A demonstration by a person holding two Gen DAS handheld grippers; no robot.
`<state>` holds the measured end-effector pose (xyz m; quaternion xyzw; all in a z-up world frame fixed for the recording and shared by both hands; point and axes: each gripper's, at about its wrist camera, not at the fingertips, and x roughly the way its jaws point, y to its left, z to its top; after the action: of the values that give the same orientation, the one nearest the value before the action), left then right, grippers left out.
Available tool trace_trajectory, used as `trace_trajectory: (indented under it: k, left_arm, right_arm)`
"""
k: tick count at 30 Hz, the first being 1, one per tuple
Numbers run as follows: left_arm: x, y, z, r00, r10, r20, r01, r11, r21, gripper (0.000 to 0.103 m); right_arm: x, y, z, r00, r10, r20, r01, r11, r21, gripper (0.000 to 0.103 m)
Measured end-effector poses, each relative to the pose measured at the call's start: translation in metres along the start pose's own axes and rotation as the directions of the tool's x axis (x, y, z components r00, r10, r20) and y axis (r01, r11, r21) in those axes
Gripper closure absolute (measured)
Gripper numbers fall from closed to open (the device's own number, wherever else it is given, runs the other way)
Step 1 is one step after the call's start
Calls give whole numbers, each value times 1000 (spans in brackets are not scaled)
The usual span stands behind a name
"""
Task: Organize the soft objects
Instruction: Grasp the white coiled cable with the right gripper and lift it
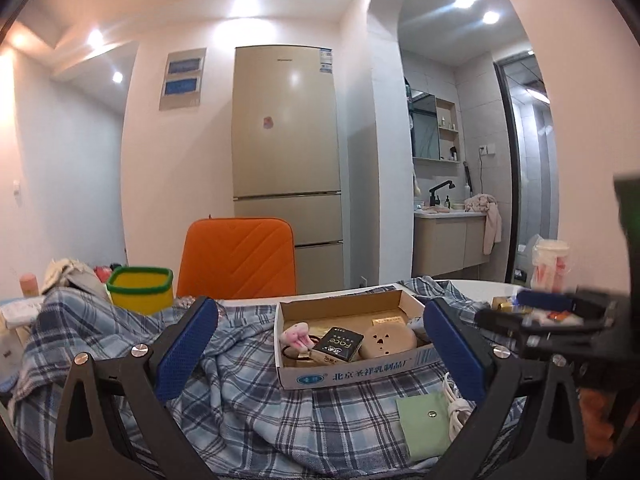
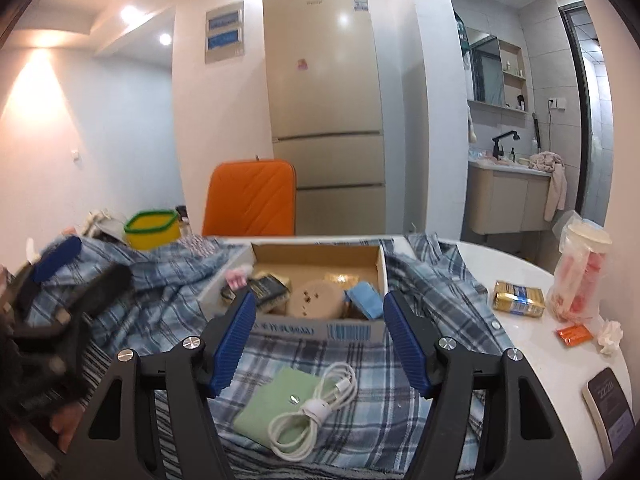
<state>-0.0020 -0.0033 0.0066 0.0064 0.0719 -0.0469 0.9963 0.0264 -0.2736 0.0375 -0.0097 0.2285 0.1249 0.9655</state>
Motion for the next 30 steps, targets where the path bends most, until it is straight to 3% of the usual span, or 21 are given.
trace_trajectory:
  k: [3, 6, 9, 13, 18, 21, 28, 30]
  left_arm:
    - [-2, 7, -2, 1000, 5, -2, -5, 999, -41, 1]
    - [-3, 9, -3, 1000, 28, -7, -28, 998, -50, 1]
    - [-1, 8, -4, 1000, 25, -14, -26, 999, -41, 1]
    - [1, 7, -4, 999, 28, -25, -29, 999, -34, 1]
    - [10, 9, -7, 996, 30, -90, -33, 999, -33, 1]
    - [16, 6, -9, 991, 15, -133, -17, 1000, -16, 1]
    - [24, 5, -13, 982, 12, -187, -14, 1000, -11, 1]
    - [26, 5, -13, 979, 8, -202, -12, 1000, -14, 1]
  right_arm:
    - [15, -4, -6, 995, -42, -85, 44, 999, 24, 34]
    - [39, -14, -10, 968, -90, -236, 103, 994, 45, 34]
    - [55, -24, -20, 942, -15, -337, 54, 993, 106, 34]
    - [56, -16, -25, 934, 1, -357, 27, 997, 72, 34]
    - [63, 0, -34, 903, 27, -430, -23, 1000, 15, 35]
    - [68, -1, -37, 889, 35, -456, -27, 999, 24, 39]
    - [84, 0, -46, 840, 76, -538, -64, 997, 42, 59]
    - [86, 4, -48, 837, 60, -544, -60, 998, 18, 61]
